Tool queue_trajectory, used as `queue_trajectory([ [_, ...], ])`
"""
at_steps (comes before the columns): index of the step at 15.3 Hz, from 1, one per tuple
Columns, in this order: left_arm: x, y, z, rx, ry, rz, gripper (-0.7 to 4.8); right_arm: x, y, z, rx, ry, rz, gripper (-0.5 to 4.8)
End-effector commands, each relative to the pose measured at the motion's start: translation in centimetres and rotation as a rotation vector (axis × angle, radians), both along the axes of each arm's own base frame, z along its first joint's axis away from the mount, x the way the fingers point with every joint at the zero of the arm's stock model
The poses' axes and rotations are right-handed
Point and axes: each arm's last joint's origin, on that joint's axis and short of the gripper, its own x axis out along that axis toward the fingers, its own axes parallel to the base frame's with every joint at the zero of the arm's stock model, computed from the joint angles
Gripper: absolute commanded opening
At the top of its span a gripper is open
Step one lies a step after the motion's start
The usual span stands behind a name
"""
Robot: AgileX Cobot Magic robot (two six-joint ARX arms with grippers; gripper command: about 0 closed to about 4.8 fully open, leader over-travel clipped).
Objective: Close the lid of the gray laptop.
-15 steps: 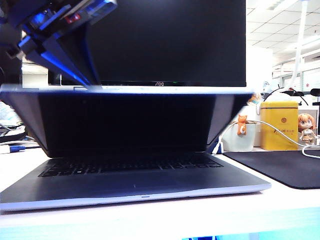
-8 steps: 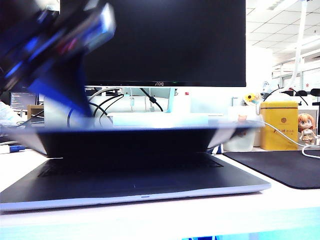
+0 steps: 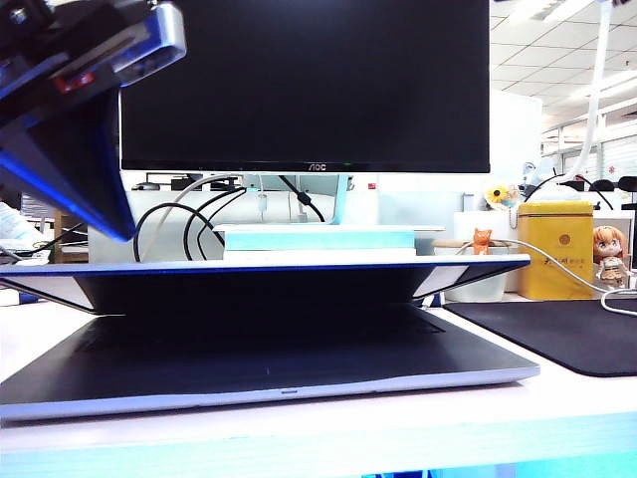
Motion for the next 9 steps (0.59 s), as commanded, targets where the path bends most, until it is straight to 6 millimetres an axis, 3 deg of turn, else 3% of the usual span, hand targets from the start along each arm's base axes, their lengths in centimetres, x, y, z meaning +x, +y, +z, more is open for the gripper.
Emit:
queue_trajectory([
  [1, 0.5, -0.4, 0.8, -0.059, -0.079, 0.014, -0.06, -1.0, 0.0, -1.0, -0.031, 0.116, 0.031, -0.05],
  [5, 0.5, -0.4, 0.7, -0.040, -0.095, -0.005, -0.06, -1.7, 0.0, -1.5, -0.045, 0.185, 0.049, -0.05],
  [9, 0.6, -0.2, -0.9, -0.032, -0.126, 0.009, -0.06, -2.3, 0.1, -1.3, -0.021, 0.193, 0.083, -0.05],
])
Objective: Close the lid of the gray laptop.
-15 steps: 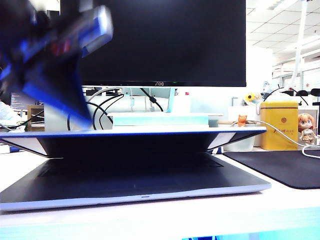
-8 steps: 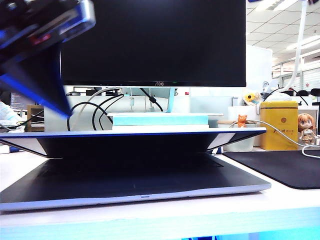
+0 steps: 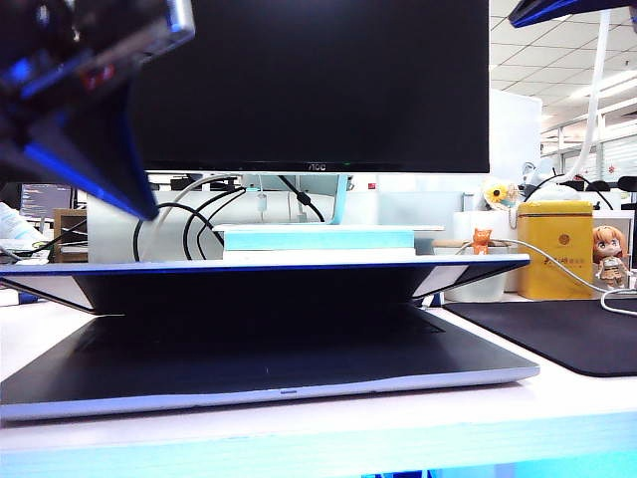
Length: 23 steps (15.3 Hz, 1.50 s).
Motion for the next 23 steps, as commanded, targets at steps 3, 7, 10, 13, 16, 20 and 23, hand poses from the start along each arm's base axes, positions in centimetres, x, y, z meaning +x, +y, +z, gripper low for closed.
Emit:
queue_trajectory([
  [3, -0.2, 0.3, -2.2, -0.025, 0.004, 0.012, -0.06, -0.7, 0.2, 0.6, 0.068, -0.027, 0.082, -0.05],
  [7, -0.9, 0.2, -3.3, -0.041, 0.069, -0.004, -0.06, -0.7, 0.2, 0.6, 0.067, -0.028, 0.082, -0.05],
  [10, -1.3, -0.2, -3.4, -0.048, 0.077, -0.015, -0.06, -0.7, 0.2, 0.6, 0.067, -0.029, 0.082, -0.05],
  [13, -1.4, 0.1, -4.0, -0.017, 0.070, 0.020, -0.06, -0.7, 0.2, 0.6, 0.067, -0.029, 0.082, -0.05],
  [16, -1.5, 0.3, -4.7, -0.015, 0.065, 0.033, -0.06, -0.8, 0.2, 0.6, 0.068, -0.027, 0.083, -0.05],
  [20, -4.1, 3.1, 0.8, -0.064, -0.355, 0.125, -0.06, -3.8, -0.2, 3.2, -0.041, -0.240, 0.029, -0.05],
  [23, -5.1, 6.2, 2.8, -0.080, -0.515, 0.189, -0.06, -5.7, -1.1, 4.6, -0.115, -0.377, -0.093, -0.05],
])
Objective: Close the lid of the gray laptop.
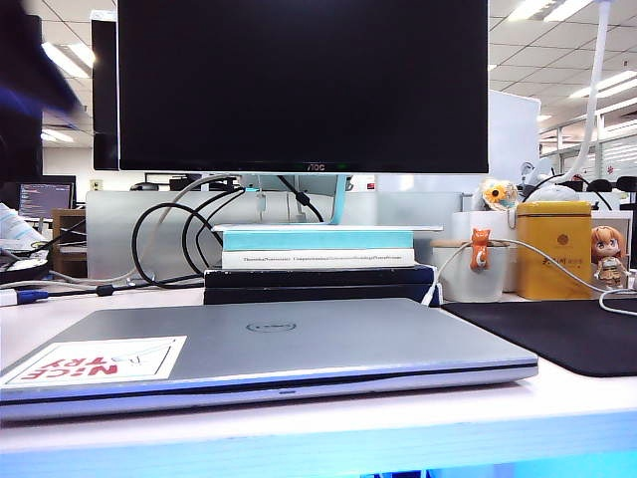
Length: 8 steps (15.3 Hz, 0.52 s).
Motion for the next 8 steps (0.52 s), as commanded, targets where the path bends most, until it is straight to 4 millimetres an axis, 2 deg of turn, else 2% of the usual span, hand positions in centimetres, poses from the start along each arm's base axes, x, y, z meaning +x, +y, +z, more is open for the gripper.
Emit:
queue_trajectory([
  [1, -0.6, 3.1, 1.6, 0.025, -0.148, 0.101, -0.06, -1.7, -0.9, 1.6, -0.026, -0.187, -0.135, -0.05],
  [3, -1.0, 5.9, 2.7, 0.010, -0.249, 0.166, -0.06, -3.1, -1.4, 2.0, 0.005, -0.357, -0.273, -0.05],
  [5, -0.9, 7.3, 2.9, 0.001, -0.277, 0.199, -0.06, -3.8, -1.4, 1.2, 0.023, -0.446, -0.325, -0.05],
  [8, -0.1, 10.2, 2.3, -0.117, -0.285, 0.313, -0.06, -5.9, -1.8, -3.3, 0.017, -0.603, -0.519, -0.05],
])
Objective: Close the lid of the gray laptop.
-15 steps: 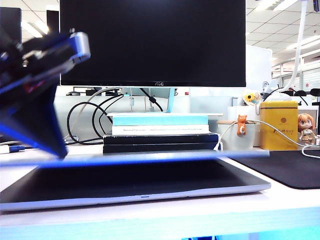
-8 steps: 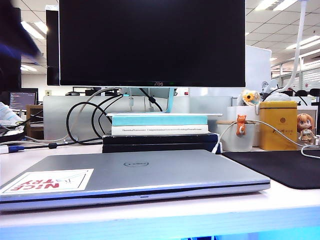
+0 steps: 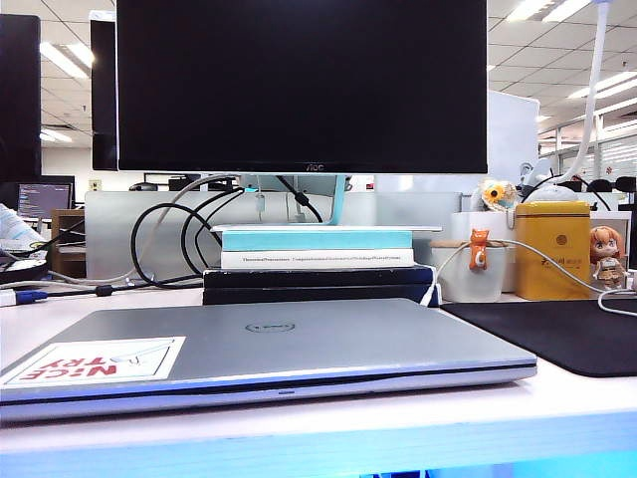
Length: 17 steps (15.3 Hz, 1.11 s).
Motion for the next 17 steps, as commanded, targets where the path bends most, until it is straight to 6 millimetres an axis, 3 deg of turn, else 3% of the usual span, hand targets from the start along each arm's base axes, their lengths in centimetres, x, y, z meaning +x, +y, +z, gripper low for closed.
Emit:
queue_trajectory([
  [1, 0.5, 1.4, -0.7, -0.112, -0.052, 0.003, -0.06, -2.3, -0.4, -3.2, 0.040, -0.171, -0.197, -0.05],
  [3, 0.7, 1.5, -1.6, -0.136, -0.039, 0.015, -0.06, -4.5, -0.7, -7.1, 0.115, -0.291, -0.324, -0.05],
  [4, 0.8, 1.8, -1.7, -0.112, -0.052, 0.122, -0.06, -5.8, -0.9, -12.7, 0.236, -0.319, -0.417, -0.05],
  [5, 1.0, 1.7, -2.2, -0.104, -0.070, 0.095, -0.06, -5.6, -1.1, -15.0, 0.339, -0.336, -0.439, -0.05],
  [8, 1.4, 1.6, -3.9, -0.136, -0.066, 0.050, -0.06, -4.9, -1.1, -18.4, 0.334, -0.253, -0.453, -0.05],
  [10, 1.4, 1.6, -5.0, -0.138, -0.064, 0.035, -0.06, -4.8, -1.1, -18.9, 0.302, -0.209, -0.465, -0.05],
  [12, -1.2, 1.4, -8.0, -0.135, -0.193, 0.066, -0.06, -4.6, -1.1, -20.1, 0.243, -0.106, -0.483, -0.05],
  [16, -0.8, 1.4, -10.0, -0.120, -0.105, 0.069, -0.03, -4.6, -1.1, -20.6, 0.234, -0.045, -0.488, -0.05],
  [17, -0.7, 1.4, -10.1, -0.101, -0.106, 0.046, 0.28, -4.6, -1.1, -20.9, 0.231, -0.022, -0.490, -0.05],
])
